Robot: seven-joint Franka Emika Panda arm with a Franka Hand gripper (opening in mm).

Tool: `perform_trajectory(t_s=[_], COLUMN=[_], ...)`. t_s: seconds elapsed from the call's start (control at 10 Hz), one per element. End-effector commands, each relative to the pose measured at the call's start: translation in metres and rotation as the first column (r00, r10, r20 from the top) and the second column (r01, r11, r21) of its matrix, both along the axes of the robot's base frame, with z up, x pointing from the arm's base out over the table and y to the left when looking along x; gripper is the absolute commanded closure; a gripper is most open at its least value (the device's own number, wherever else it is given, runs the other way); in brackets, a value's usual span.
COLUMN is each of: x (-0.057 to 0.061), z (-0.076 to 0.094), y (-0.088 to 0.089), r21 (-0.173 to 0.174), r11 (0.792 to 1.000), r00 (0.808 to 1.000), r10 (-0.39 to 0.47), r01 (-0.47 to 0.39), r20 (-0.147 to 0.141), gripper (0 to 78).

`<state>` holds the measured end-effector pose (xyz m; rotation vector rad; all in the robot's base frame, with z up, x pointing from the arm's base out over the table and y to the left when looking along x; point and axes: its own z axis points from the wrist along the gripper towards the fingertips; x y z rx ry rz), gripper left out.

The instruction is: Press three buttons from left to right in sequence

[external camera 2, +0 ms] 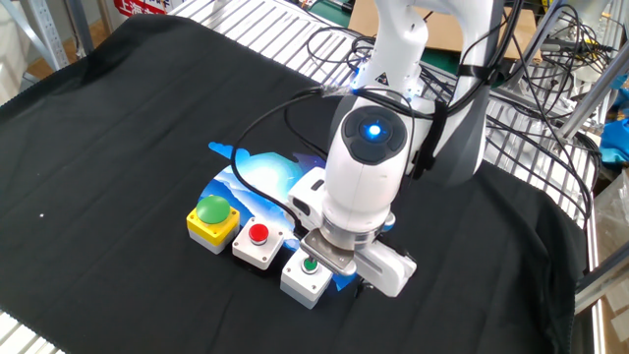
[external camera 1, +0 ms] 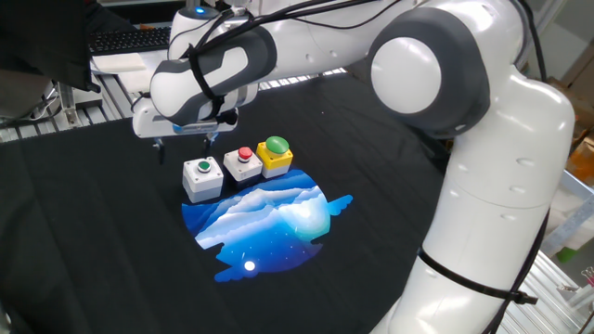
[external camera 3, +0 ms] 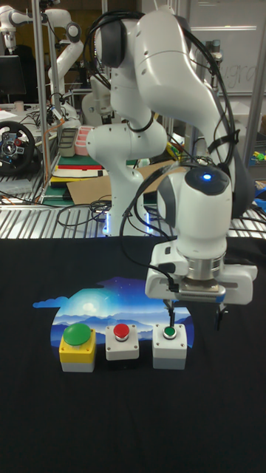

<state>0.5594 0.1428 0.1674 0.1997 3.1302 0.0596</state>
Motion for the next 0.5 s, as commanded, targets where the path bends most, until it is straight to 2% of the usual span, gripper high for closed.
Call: perform_trajectory(t_s=[0.1, 0.5], x=[0.0019, 0.0036], z=[-0.0039, -0.0088], y=[-0.0001, -0.0012], r21=[-0.003, -0.005], r11=[1.000, 1.000], r00=[1.000, 1.000], r10=[0.001, 0.005], r01=[-0.001, -0.005], r20=[0.006, 0.005], gripper=[0.1, 0.1])
